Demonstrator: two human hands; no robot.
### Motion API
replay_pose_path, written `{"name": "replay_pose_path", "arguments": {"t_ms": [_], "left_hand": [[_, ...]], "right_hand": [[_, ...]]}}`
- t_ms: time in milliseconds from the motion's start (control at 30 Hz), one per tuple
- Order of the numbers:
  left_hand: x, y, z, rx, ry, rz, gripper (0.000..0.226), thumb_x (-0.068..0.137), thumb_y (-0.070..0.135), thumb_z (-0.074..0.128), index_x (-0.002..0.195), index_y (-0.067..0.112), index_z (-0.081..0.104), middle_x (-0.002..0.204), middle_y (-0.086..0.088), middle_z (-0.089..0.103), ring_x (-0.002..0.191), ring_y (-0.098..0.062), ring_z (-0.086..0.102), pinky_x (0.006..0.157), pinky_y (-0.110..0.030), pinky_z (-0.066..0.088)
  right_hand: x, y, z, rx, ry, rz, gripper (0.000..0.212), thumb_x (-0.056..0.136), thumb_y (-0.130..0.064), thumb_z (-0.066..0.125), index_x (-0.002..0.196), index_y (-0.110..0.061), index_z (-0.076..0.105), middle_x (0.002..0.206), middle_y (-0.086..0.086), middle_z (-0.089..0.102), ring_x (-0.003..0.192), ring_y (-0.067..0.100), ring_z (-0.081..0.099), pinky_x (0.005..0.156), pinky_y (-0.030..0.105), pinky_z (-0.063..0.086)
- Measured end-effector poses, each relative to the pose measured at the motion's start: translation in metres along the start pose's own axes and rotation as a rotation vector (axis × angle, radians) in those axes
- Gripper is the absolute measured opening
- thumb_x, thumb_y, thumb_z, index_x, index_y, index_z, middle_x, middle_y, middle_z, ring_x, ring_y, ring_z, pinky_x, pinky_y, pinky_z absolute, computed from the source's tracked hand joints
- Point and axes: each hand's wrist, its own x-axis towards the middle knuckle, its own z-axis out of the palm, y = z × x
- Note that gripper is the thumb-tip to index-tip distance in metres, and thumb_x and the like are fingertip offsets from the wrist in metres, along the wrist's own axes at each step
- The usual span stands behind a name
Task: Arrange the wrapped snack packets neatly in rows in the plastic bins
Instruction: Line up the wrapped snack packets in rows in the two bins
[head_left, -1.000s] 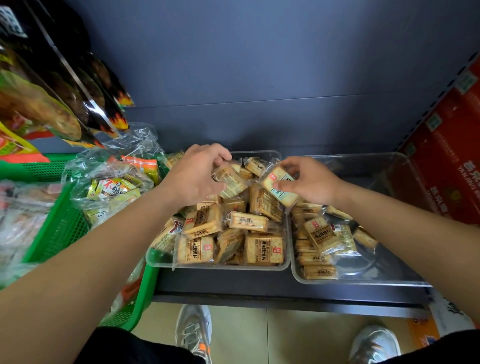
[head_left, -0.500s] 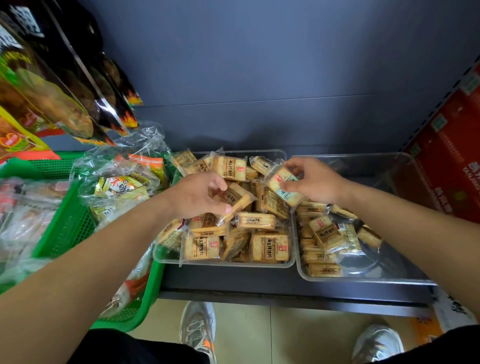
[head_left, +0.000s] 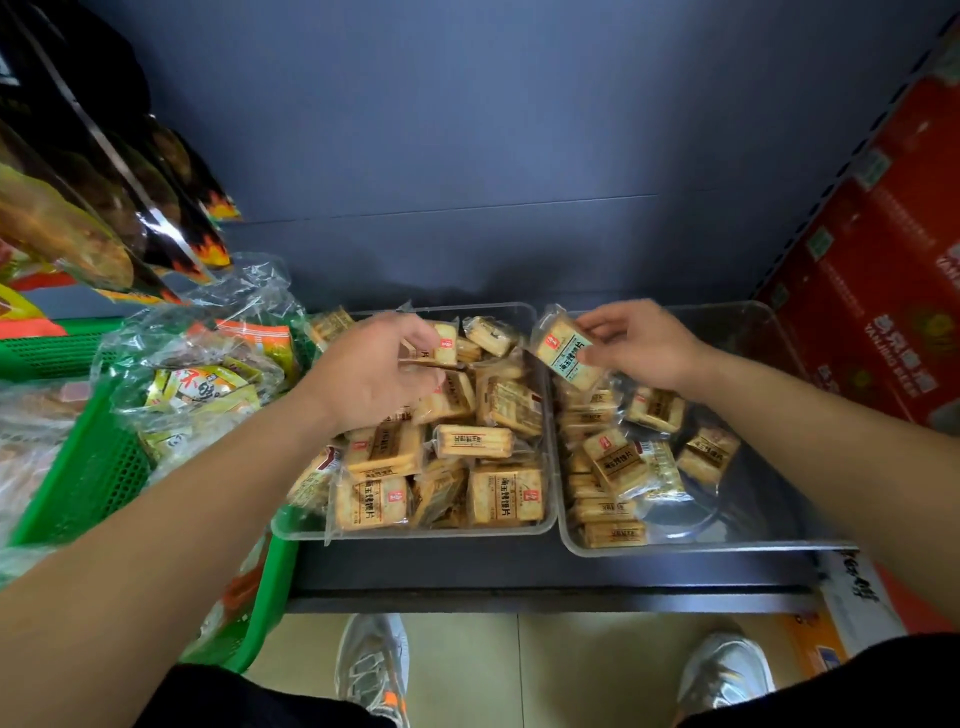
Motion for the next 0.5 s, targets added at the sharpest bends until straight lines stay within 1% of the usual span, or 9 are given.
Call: {"name": "replay_pose_path", "arguments": {"t_ms": [33, 100, 167, 233, 300, 333, 367, 433, 500], "left_hand": [[0.005, 0.008, 0.003, -0.003, 0.020, 0.021, 0.028, 0.091, 0.032, 0.072, 0.118, 0.028, 0.065, 0.117, 0.013, 0.062, 0.109, -0.009, 0.059, 0.099, -0.039, 0.051], [0.016, 0.027, 0.012, 0.009, 0.019, 0.065, 0.021, 0.093, 0.034, 0.070, 0.113, 0.030, 0.066, 0.113, 0.015, 0.061, 0.107, -0.008, 0.059, 0.095, -0.035, 0.050], [0.030, 0.046, 0.027, 0.040, 0.002, 0.124, 0.023, 0.093, 0.037, 0.069, 0.115, 0.031, 0.065, 0.114, 0.015, 0.057, 0.110, -0.006, 0.054, 0.094, -0.031, 0.044], [0.047, 0.062, 0.040, 0.069, -0.014, 0.158, 0.028, 0.093, 0.041, 0.068, 0.120, 0.032, 0.063, 0.121, 0.013, 0.055, 0.119, -0.009, 0.049, 0.097, -0.029, 0.037], [0.064, 0.071, 0.054, 0.125, -0.060, 0.154, 0.037, 0.093, 0.046, 0.067, 0.127, 0.033, 0.060, 0.134, 0.009, 0.053, 0.131, -0.015, 0.044, 0.103, -0.033, 0.034], [0.072, 0.074, 0.060, 0.173, -0.083, 0.146, 0.042, 0.093, 0.049, 0.066, 0.131, 0.033, 0.057, 0.141, 0.007, 0.050, 0.136, -0.017, 0.040, 0.107, -0.036, 0.034], [0.078, 0.075, 0.066, 0.224, -0.102, 0.138, 0.049, 0.092, 0.051, 0.066, 0.136, 0.033, 0.054, 0.147, 0.005, 0.047, 0.139, -0.019, 0.038, 0.112, -0.040, 0.034], [0.088, 0.075, 0.077, 0.291, -0.132, 0.105, 0.062, 0.090, 0.054, 0.067, 0.145, 0.033, 0.047, 0.155, 0.003, 0.040, 0.144, -0.022, 0.033, 0.117, -0.046, 0.033], [0.094, 0.073, 0.085, 0.318, -0.163, 0.069, 0.070, 0.088, 0.055, 0.069, 0.149, 0.032, 0.042, 0.158, 0.002, 0.037, 0.146, -0.023, 0.031, 0.119, -0.049, 0.029]], "right_hand": [[0.001, 0.010, -0.009, -0.026, 0.054, 0.009, 0.036, 0.086, -0.007, 0.077, 0.118, -0.022, 0.068, 0.102, -0.005, 0.071, 0.094, 0.009, 0.068, 0.080, 0.024, 0.052], [0.002, 0.032, -0.028, -0.092, 0.132, 0.036, 0.040, 0.083, -0.006, 0.080, 0.119, -0.020, 0.069, 0.105, -0.004, 0.071, 0.096, 0.013, 0.068, 0.084, 0.028, 0.050], [0.005, 0.055, -0.048, -0.136, 0.166, 0.088, 0.041, 0.082, -0.003, 0.080, 0.119, -0.016, 0.068, 0.107, -0.001, 0.069, 0.097, 0.015, 0.065, 0.083, 0.027, 0.046], [0.012, 0.075, -0.063, -0.159, 0.187, 0.143, 0.040, 0.082, -0.002, 0.080, 0.118, -0.014, 0.068, 0.106, 0.001, 0.066, 0.100, 0.017, 0.063, 0.084, 0.027, 0.046], [0.025, 0.092, -0.072, -0.201, 0.205, 0.153, 0.037, 0.081, -0.002, 0.081, 0.113, -0.015, 0.068, 0.108, 0.002, 0.067, 0.103, 0.019, 0.065, 0.088, 0.031, 0.051], [0.032, 0.099, -0.072, -0.250, 0.192, 0.139, 0.037, 0.081, -0.001, 0.080, 0.112, -0.016, 0.068, 0.108, 0.001, 0.067, 0.105, 0.019, 0.065, 0.090, 0.031, 0.051], [0.038, 0.105, -0.070, -0.322, 0.169, 0.120, 0.037, 0.082, 0.000, 0.078, 0.114, -0.015, 0.069, 0.108, -0.001, 0.066, 0.106, 0.017, 0.063, 0.090, 0.028, 0.050], [0.050, 0.114, -0.060, -0.466, 0.134, 0.070, 0.038, 0.084, -0.001, 0.075, 0.119, -0.014, 0.070, 0.110, -0.004, 0.066, 0.108, 0.014, 0.062, 0.088, 0.023, 0.046], [0.061, 0.123, -0.050, -0.547, 0.132, 0.035, 0.036, 0.086, -0.007, 0.074, 0.120, -0.020, 0.071, 0.117, -0.002, 0.071, 0.111, 0.018, 0.065, 0.092, 0.027, 0.050]]}}
